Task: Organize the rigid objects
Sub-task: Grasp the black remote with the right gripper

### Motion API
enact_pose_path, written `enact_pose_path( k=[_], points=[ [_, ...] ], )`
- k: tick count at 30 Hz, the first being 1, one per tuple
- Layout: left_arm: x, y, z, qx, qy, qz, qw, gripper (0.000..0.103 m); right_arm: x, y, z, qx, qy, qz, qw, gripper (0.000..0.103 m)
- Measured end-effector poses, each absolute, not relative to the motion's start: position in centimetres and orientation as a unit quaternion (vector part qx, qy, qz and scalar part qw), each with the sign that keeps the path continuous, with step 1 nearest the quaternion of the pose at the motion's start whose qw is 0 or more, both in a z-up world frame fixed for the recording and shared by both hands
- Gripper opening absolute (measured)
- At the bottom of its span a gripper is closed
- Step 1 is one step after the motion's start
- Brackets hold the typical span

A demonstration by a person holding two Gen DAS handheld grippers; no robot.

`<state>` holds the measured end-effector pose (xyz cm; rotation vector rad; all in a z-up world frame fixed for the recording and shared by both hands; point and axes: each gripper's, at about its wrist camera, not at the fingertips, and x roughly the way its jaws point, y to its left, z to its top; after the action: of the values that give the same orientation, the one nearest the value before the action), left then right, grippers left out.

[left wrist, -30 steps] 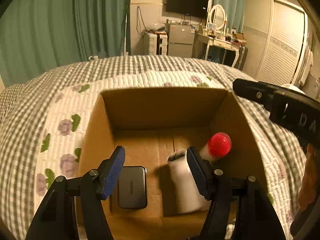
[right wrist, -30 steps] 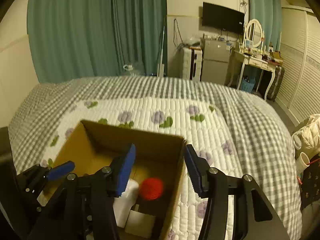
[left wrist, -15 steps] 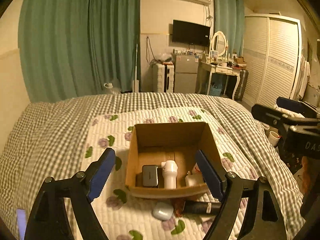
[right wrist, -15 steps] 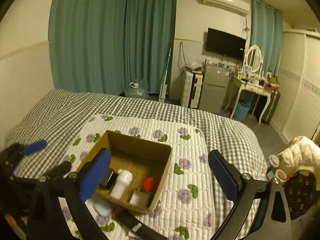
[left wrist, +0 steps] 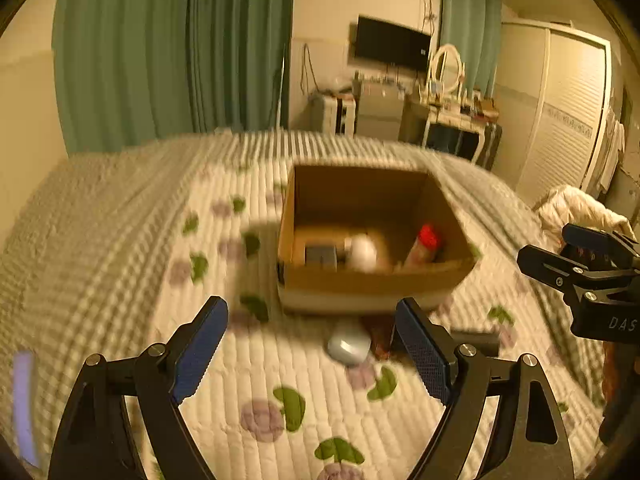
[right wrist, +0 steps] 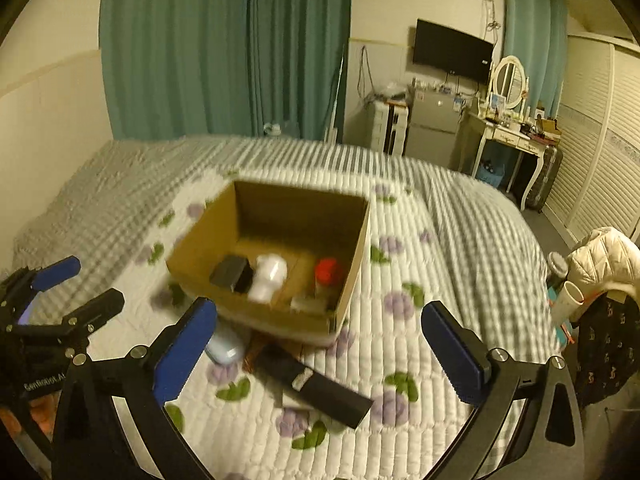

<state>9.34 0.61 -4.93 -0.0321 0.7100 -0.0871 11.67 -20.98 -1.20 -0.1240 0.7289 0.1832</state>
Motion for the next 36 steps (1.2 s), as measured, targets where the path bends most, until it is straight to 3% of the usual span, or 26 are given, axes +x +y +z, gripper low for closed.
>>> enact_pose_path(
  k=[6, 15, 18, 20, 21, 25, 30, 36],
  points=[
    [10.7, 0.7, -10.8, -0.021, 0.393, -0.037, 0.919, 0.088, 12.9, -20.3, -7.8, -0.081, 0.406, 0.092, 0.906, 0.103],
    [11.3, -0.5, -14.0, 0.011, 0.413, -0.04, 0.91, 0.088, 15.0, -18.2, -14.9, -0.125, 0.474, 0.119, 0.863, 0.101],
    [11.5, -0.8, -14.5, 0.022, 0.418, -0.041, 0.907, 0.088, 15.4, -17.8, -16.5, -0.154, 0.495, 0.136, 0.845, 0.092],
    [11.5, -0.9, -14.5, 0.024, 0.419, -0.042, 0.907, 0.088, 15.5, -17.7, -16.9, -0.178, 0.495, 0.127, 0.841, 0.081],
    [11.5, -0.9, -14.6, 0.024, 0.419, -0.043, 0.907, 0.088, 15.6, -17.8, -16.9, -0.184, 0.497, 0.122, 0.839, 0.068],
    [11.4, -1.4, -14.5, 0.029, 0.421, -0.044, 0.905, 0.088, 14.9, -18.3, -16.4, -0.167, 0.504, 0.138, 0.836, 0.053],
    [11.3, -2.4, -14.4, 0.033, 0.421, -0.049, 0.905, 0.088, 13.0, -18.2, -15.4, -0.141, 0.505, 0.152, 0.838, 0.041],
    [11.7, -3.0, -14.8, 0.034, 0.426, -0.047, 0.903, 0.088, 10.5, -19.3, -13.6, -0.095, 0.494, 0.153, 0.851, 0.04]
  ],
)
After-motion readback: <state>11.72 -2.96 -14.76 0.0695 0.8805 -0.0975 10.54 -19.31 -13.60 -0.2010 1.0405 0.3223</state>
